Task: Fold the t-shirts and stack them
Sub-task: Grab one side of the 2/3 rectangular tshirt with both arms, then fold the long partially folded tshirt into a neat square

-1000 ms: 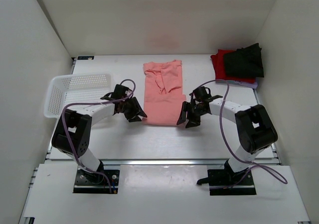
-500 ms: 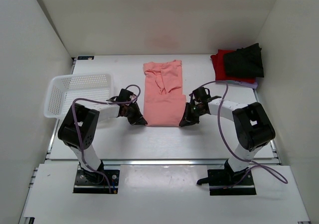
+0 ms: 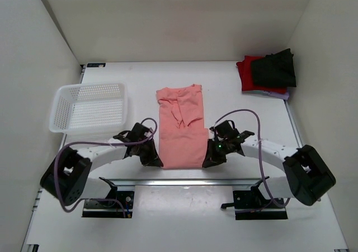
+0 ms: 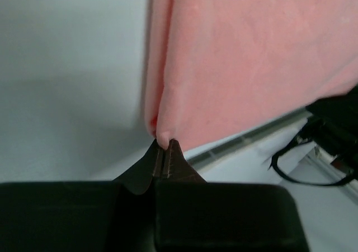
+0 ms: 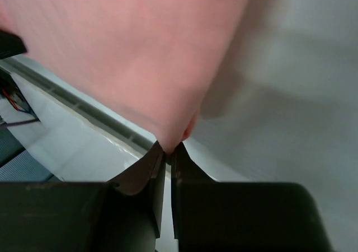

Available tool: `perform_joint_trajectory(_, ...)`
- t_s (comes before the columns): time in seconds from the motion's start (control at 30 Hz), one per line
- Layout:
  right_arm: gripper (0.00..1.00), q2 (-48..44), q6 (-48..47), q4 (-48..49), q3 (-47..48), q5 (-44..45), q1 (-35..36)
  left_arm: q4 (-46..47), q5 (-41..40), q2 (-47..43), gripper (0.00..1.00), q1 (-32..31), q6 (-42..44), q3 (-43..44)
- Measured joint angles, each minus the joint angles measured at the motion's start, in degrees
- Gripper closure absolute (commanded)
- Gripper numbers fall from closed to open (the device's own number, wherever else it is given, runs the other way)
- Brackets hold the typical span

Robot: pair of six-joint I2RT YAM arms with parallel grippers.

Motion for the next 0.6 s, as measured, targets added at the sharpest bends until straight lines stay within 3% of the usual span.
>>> perform_joint_trajectory(0.3,1.00,-7.23,0.81,-6.38,-0.83,-2.86,-2.38,-6.25,-0.87,-14.58,1.00,-0.59,-5.60,-0.35)
perform_joint_trajectory(0.6,1.00,4.44,-7.02,-15.76,21.55,-5.51,-11.41,-8.81,0.11,-5.46,1.00,8.41,-4.02,15.10)
